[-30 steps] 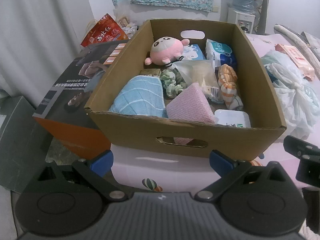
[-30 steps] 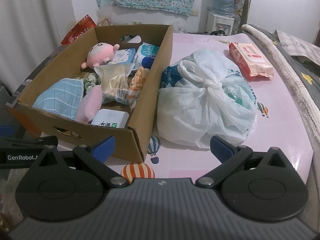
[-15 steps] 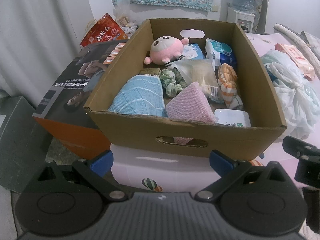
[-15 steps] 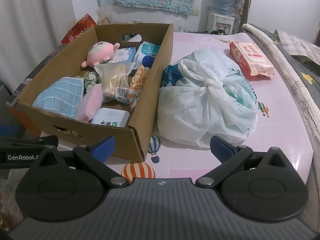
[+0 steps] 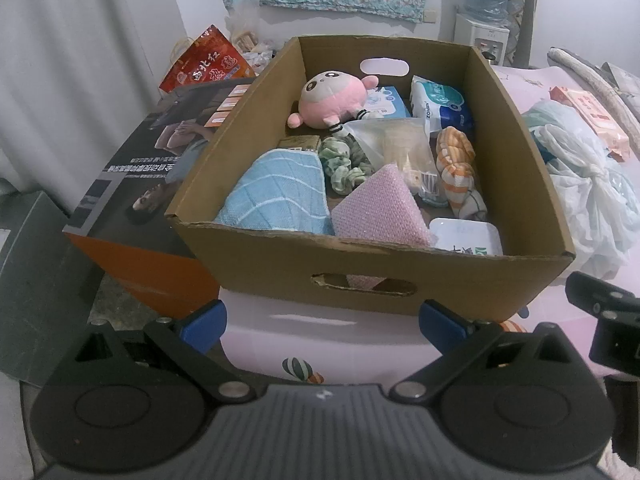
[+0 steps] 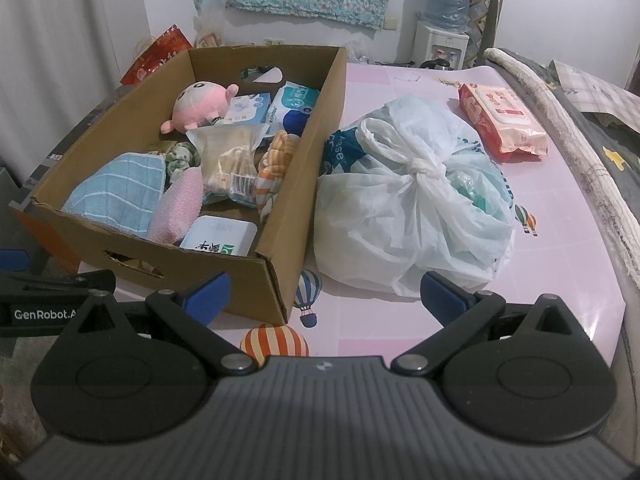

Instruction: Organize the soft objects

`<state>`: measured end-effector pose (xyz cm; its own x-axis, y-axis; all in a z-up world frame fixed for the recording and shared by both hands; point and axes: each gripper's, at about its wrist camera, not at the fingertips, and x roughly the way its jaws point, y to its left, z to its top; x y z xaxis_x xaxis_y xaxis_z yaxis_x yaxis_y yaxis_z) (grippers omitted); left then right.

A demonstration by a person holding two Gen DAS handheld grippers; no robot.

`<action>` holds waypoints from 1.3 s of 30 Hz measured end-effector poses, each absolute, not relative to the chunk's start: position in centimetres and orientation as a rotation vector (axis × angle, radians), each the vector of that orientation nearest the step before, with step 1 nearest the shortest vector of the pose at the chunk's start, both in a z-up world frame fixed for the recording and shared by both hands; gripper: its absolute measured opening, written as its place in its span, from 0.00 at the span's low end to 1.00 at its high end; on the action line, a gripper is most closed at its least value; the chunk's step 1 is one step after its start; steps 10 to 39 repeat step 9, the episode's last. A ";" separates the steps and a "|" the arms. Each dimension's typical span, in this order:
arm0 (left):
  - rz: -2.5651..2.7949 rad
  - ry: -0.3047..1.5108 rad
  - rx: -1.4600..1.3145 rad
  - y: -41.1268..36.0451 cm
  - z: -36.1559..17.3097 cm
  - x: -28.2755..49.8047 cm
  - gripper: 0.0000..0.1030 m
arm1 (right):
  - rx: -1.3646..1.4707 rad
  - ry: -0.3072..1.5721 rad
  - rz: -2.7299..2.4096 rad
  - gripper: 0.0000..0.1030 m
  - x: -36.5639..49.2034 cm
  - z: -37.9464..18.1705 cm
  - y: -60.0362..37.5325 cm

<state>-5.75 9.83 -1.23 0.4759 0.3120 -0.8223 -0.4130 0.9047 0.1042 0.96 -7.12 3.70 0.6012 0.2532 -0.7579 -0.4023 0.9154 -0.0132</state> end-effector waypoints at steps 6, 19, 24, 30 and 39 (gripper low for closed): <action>0.445 0.980 -0.113 9.9 -1.3 -5.7 1.00 | -0.193 0.843 0.382 0.99 1.1 3.7 -7.2; 0.445 0.981 -0.115 10.0 -1.4 -5.7 1.00 | -0.192 0.844 0.384 0.99 1.2 3.7 -7.2; 0.445 0.981 -0.115 10.0 -1.4 -5.7 1.00 | -0.192 0.844 0.384 0.99 1.2 3.7 -7.2; 0.445 0.981 -0.115 10.0 -1.4 -5.7 1.00 | -0.192 0.844 0.384 0.99 1.2 3.7 -7.2; 0.445 0.981 -0.115 10.0 -1.4 -5.7 1.00 | -0.192 0.844 0.384 0.99 1.2 3.7 -7.2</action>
